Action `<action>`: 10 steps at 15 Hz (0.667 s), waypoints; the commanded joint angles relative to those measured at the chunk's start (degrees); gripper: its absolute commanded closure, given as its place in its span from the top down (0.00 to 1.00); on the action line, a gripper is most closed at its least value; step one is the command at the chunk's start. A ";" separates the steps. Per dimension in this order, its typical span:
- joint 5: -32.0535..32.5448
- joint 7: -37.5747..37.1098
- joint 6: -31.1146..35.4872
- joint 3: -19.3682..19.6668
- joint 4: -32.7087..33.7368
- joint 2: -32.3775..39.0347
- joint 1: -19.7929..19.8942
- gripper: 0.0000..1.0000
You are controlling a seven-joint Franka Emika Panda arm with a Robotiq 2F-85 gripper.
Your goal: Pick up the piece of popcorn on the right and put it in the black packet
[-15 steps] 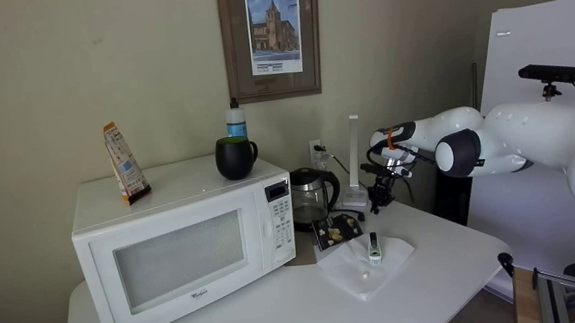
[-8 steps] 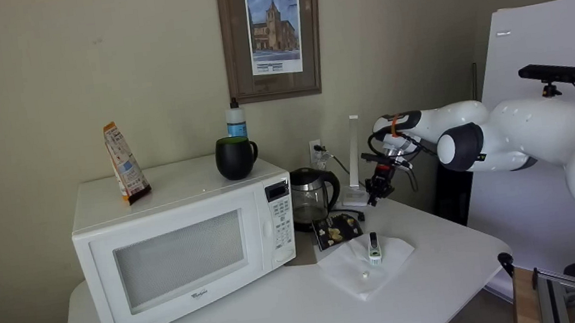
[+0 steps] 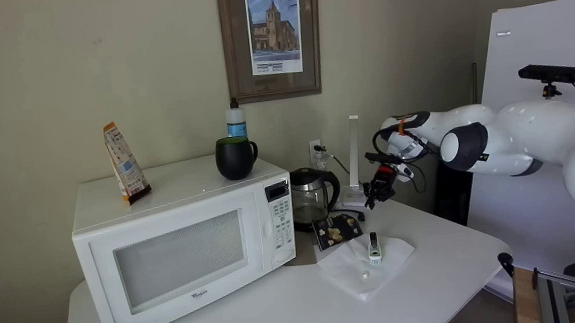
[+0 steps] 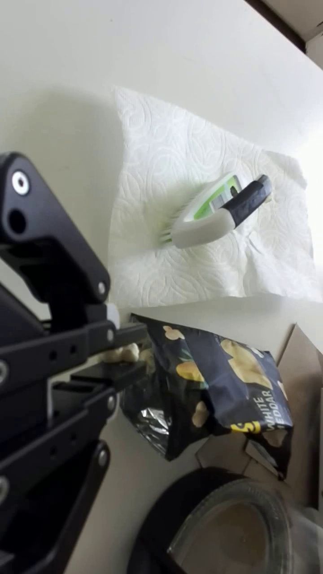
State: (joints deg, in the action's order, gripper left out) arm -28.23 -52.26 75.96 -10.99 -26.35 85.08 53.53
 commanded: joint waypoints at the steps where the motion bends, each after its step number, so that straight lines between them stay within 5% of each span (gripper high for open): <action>1: -0.62 0.03 -0.26 0.43 0.29 0.11 -0.19 0.15; 3: -0.69 0.07 -0.27 0.34 0.29 0.11 -0.17 0.15; 4: -0.70 0.39 -0.49 0.30 -0.56 0.11 -0.33 0.04; 10: -3.50 4.44 1.29 0.05 -5.95 0.17 -0.80 0.04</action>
State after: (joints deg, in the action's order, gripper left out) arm -29.43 -50.02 76.28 -11.17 -29.50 85.25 52.71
